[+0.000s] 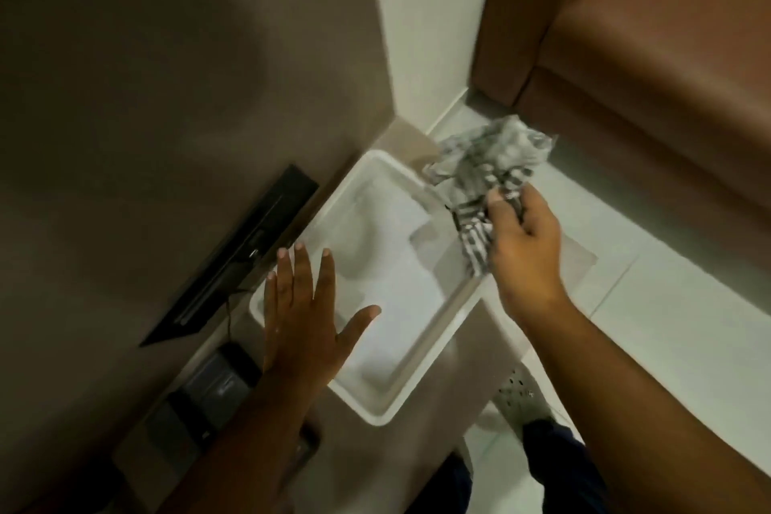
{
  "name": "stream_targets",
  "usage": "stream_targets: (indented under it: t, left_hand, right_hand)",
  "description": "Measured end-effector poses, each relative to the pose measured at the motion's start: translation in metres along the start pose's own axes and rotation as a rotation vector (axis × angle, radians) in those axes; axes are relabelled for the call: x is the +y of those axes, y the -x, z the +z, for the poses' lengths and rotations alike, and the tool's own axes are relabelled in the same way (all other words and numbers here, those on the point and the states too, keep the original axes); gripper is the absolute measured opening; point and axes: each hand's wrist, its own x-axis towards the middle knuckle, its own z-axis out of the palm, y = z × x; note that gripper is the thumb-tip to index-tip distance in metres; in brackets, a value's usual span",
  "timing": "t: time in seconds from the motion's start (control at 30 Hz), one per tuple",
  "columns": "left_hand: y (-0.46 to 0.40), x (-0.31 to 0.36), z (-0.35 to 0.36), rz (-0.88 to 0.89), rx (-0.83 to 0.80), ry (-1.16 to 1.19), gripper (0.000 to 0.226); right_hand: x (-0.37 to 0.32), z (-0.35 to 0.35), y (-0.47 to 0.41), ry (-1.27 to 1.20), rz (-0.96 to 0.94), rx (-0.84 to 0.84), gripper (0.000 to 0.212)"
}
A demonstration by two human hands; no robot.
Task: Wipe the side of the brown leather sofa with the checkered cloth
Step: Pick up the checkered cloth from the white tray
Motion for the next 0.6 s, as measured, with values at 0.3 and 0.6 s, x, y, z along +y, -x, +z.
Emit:
stream_targets:
  t: [0.3,0.6]
  left_hand:
    - [-0.101,0.162,-0.066,0.416,-0.021,-0.027,0.107]
    - [-0.141,0.422,-0.021,0.733,-0.045,-0.119,0.101]
  right_hand:
    - [-0.056,-0.197,-0.005,-0.584,0.077,0.464,0.024]
    - [-0.015,-0.393,-0.005,-0.940,0.109,0.756,0.041]
